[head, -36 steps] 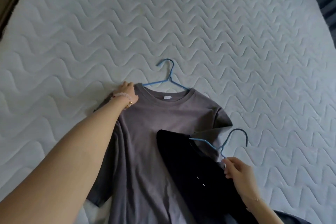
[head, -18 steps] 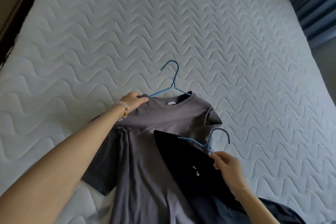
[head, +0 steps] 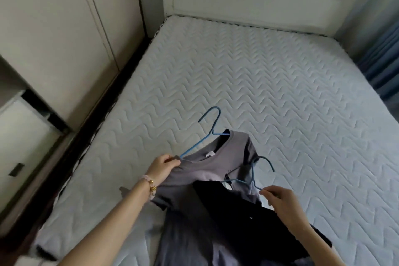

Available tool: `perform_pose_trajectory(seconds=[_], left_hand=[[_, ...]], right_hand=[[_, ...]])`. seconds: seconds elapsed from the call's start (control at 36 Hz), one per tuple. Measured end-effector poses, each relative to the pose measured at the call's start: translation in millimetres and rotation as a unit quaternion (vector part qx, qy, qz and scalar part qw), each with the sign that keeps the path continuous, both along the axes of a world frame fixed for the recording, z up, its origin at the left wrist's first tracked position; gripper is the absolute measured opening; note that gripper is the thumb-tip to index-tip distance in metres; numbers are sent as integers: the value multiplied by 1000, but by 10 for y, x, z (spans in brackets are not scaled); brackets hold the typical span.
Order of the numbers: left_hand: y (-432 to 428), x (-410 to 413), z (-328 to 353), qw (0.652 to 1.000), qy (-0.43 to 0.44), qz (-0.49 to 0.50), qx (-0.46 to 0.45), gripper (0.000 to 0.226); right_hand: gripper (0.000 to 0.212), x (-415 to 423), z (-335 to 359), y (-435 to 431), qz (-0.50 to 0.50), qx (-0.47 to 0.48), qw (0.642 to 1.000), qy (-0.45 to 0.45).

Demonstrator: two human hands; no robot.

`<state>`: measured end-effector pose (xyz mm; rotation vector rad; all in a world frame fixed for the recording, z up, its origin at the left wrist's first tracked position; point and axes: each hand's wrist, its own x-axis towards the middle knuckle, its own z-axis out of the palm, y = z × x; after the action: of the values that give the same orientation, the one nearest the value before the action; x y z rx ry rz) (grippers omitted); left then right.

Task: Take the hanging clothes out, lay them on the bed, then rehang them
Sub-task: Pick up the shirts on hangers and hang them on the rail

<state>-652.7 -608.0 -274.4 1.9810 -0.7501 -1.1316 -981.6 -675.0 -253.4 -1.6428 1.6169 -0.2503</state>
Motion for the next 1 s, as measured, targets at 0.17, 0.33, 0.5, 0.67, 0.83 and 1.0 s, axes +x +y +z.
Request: perform_pose_trajectory(seconds=[0.17,0.33,0.5,0.67,0.83,1.0], left_hand=[[910,-215,744,989,-6,149,0,18],[1842,-393,1246,956,-60,287,-20,19],[3029,-431,1701,893,-82,440,-42,20],[4168,-536,2034,834,-101,538,-68,13],[5158,-487,2273,764,-127,630,-67,22],[6005,-270,2405,760,-41,643,-85,39]], right_hand=[[18,-131,155,218,35,-11,998,-53],[19,-29,364,443,83,-31,990,-111],[17,240,616,771,148,-50,973,-169],[19,801,951,1181,226,-53,949,-213],[19,1463,1247,1770,309,-37,917,-249],[16,2247,1393,2354,339,19,900,-274]])
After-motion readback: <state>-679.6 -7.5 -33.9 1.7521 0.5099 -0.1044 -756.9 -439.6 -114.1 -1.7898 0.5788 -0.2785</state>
